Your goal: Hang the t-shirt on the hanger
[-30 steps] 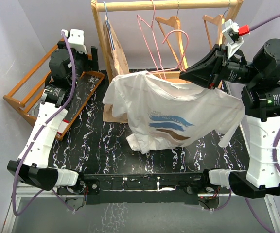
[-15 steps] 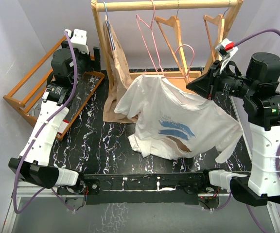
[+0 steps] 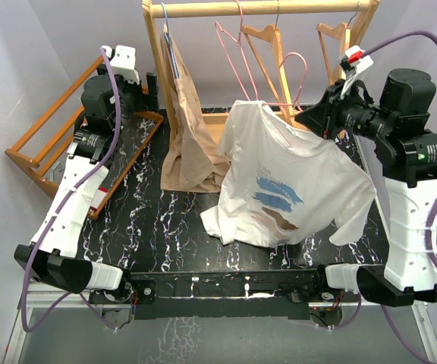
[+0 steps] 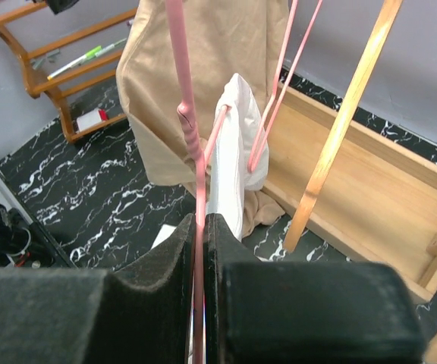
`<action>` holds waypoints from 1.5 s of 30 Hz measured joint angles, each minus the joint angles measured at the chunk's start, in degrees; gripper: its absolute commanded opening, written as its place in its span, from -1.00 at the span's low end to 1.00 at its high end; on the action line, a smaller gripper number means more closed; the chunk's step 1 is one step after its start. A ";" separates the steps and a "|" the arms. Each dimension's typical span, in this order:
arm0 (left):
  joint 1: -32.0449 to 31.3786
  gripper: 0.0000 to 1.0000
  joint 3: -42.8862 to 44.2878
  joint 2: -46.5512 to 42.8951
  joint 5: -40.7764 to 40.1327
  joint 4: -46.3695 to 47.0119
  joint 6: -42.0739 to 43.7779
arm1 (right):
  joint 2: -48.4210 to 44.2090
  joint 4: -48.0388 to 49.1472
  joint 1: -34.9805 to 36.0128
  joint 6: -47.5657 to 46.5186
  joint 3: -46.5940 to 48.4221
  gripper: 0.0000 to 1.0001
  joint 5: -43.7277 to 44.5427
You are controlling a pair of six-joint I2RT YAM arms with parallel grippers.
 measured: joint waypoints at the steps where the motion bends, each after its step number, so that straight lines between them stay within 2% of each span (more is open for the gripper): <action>1: 0.00 0.61 0.00 0.00 0.00 0.07 -0.13 | 0.70 0.55 0.00 0.26 0.39 -0.84 -0.11; 18: 0.00 0.60 0.00 0.57 -0.02 0.35 -1.29 | 5.70 10.80 0.20 6.91 1.84 -0.84 -4.52; 25: 0.00 0.60 0.00 0.57 -0.02 0.37 -1.68 | 8.98 16.59 2.80 9.27 2.71 -0.84 -4.68; 35: 0.00 0.59 0.00 0.57 -0.02 0.35 -2.25 | 13.99 19.61 19.50 7.78 3.74 -0.84 10.73; 45: 0.00 0.59 0.00 0.57 -0.02 0.35 -3.17 | 18.43 22.38 26.93 4.96 6.45 -0.84 29.86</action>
